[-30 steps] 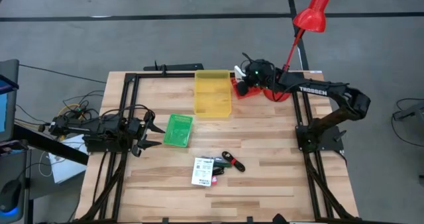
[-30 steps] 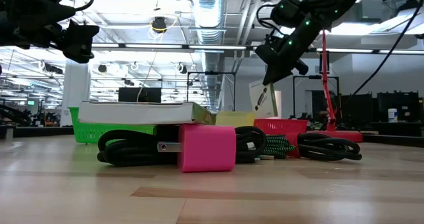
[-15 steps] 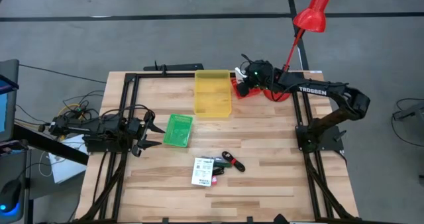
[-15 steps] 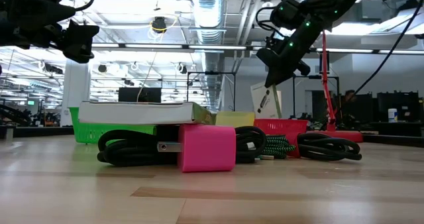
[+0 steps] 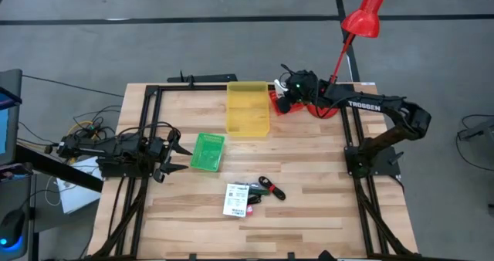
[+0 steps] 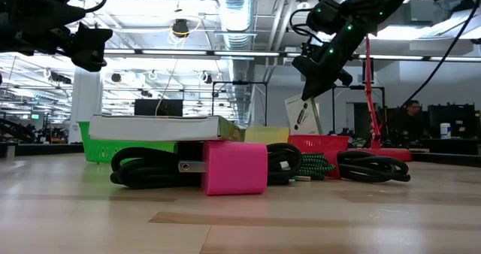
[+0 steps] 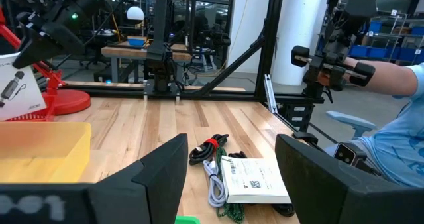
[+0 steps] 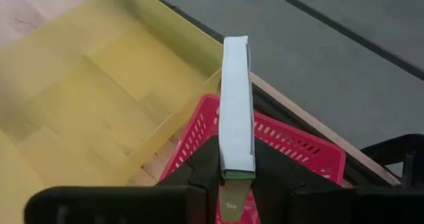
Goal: Pick and place items into bin
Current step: Put the right white card reader box into the red bin, then put the white card reader box into the red bin
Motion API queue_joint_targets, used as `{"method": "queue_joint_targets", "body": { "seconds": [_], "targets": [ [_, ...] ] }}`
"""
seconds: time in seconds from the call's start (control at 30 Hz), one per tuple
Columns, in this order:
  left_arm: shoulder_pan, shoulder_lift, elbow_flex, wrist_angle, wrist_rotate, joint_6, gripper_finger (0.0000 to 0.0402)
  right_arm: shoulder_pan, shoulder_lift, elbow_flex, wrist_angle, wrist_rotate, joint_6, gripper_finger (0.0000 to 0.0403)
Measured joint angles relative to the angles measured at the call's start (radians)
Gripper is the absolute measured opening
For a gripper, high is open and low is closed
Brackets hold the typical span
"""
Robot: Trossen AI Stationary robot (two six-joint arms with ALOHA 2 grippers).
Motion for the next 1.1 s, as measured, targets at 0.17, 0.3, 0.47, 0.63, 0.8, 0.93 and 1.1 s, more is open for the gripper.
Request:
{"method": "queue_joint_targets", "body": {
  "seconds": [0.17,0.3,0.47,0.63,0.8,0.93,1.1],
  "targets": [
    [0.0,0.0,0.0,0.0,0.0,0.0,0.0222,0.01,0.0,0.0,-0.009,0.001,-0.004,0.0103],
    [0.0,0.0,0.0,0.0,0.0,0.0,0.0222,0.028,0.0,0.0,-0.009,0.029,-0.015,0.0149],
    [0.0,0.0,0.0,0.0,0.0,0.0,0.0222,0.051,-0.003,0.0,-0.01,0.067,-0.056,0.0197],
    [0.0,0.0,0.0,0.0,0.0,0.0,0.0222,0.066,-0.04,0.0,-0.01,0.108,-0.094,0.0211],
    [0.0,0.0,0.0,0.0,0.0,0.0,0.0222,0.08,-0.129,0.0,-0.027,0.11,-0.148,0.0198],
    [0.0,0.0,0.0,0.0,0.0,0.0,0.0222,0.122,-0.236,0.0,-0.078,0.108,-0.237,0.0183],
    [0.0,0.0,0.0,0.0,0.0,0.0,0.0222,0.223,-0.381,0.0,-0.209,0.103,-0.341,0.0167]
  ]
}}
